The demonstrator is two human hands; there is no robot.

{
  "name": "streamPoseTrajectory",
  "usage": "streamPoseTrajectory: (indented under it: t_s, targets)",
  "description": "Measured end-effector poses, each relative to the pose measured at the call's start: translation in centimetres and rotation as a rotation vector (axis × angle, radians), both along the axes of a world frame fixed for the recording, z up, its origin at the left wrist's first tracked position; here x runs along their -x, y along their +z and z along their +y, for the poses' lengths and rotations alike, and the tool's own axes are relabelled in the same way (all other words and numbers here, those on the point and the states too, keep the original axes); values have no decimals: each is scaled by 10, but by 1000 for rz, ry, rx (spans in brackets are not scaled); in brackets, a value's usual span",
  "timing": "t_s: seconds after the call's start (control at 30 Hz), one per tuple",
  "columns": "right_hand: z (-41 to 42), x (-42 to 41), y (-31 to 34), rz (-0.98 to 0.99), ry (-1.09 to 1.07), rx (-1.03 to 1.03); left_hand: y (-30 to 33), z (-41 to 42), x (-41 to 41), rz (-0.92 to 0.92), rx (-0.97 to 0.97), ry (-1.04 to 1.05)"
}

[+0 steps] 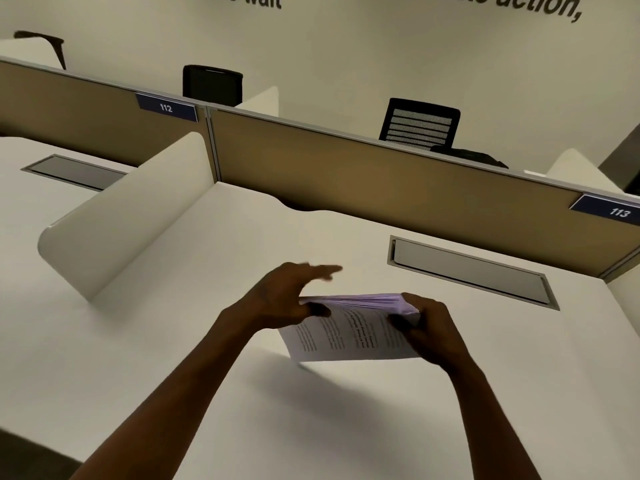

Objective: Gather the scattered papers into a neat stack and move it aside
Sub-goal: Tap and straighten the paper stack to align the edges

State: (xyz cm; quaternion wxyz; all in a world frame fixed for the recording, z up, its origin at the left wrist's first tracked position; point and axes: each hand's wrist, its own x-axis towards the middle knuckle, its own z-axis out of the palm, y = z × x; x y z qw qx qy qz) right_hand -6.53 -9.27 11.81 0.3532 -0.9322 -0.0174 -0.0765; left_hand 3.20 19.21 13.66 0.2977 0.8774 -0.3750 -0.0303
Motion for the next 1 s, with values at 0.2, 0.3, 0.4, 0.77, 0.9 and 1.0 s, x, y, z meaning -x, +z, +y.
streamPoseTrajectory:
  t_s: [0.2,0.3,0.4,0.77,0.9,1.0]
  targets:
    - [-16,1,49,70,146,-142,-6,-3,1,142,337,157]
    - [-40,12,51,30,170,-606,-19,8,-1,290,512,300]
    - [-33,16,31,116,171,-757,-32,15,3,501,739,354]
    - [53,5,-40,36,-190,-938,-73,5,24,658,826,340]
    - [63,11,-65,82,-234,-905,-96,7,31,692,769,398]
    - [67,12,-73,108,-281,-898,-99,8,31,680,751,414]
